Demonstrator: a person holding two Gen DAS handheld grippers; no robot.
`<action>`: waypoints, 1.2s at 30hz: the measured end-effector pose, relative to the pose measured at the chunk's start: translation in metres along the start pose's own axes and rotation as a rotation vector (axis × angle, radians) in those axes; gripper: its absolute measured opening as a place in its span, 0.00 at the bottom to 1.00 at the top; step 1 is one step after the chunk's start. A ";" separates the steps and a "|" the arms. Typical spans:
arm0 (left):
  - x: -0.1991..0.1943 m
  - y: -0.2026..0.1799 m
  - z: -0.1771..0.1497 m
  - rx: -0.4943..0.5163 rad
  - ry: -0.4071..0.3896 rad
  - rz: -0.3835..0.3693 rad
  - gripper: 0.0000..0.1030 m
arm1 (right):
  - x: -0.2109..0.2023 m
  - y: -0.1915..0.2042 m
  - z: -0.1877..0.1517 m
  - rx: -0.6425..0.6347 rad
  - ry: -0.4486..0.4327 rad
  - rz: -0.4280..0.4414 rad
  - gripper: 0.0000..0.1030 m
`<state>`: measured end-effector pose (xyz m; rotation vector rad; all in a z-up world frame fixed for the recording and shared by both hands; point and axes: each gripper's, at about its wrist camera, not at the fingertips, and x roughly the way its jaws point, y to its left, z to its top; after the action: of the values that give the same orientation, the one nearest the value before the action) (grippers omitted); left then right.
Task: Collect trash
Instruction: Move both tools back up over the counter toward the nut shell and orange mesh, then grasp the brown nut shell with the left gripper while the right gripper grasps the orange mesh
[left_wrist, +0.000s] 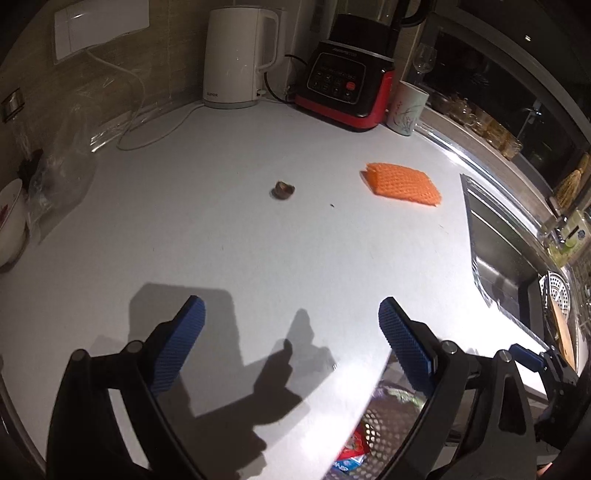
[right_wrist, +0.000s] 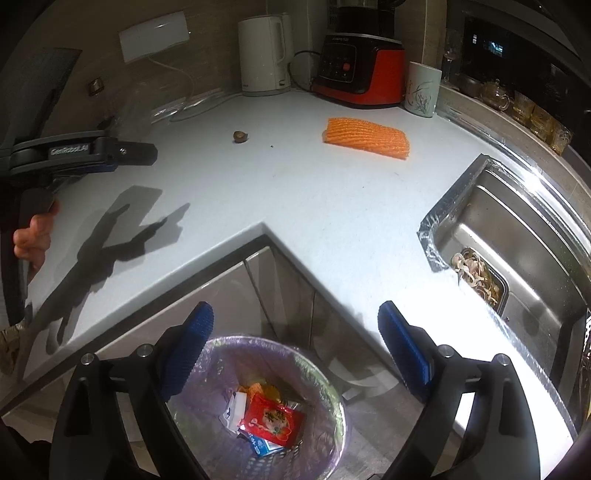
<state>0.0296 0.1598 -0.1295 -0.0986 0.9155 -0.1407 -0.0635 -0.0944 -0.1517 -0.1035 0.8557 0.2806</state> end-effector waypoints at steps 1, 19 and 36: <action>0.010 0.003 0.011 0.003 0.003 0.000 0.88 | 0.003 -0.003 0.005 0.009 0.000 -0.006 0.88; 0.138 0.004 0.093 0.150 0.074 -0.122 0.76 | 0.047 -0.033 0.051 0.123 0.055 -0.128 0.88; 0.156 -0.004 0.096 0.278 0.072 -0.042 0.37 | 0.053 -0.043 0.046 0.203 0.059 -0.149 0.88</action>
<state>0.1988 0.1326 -0.1928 0.1466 0.9580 -0.3104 0.0158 -0.1158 -0.1626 0.0141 0.9256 0.0504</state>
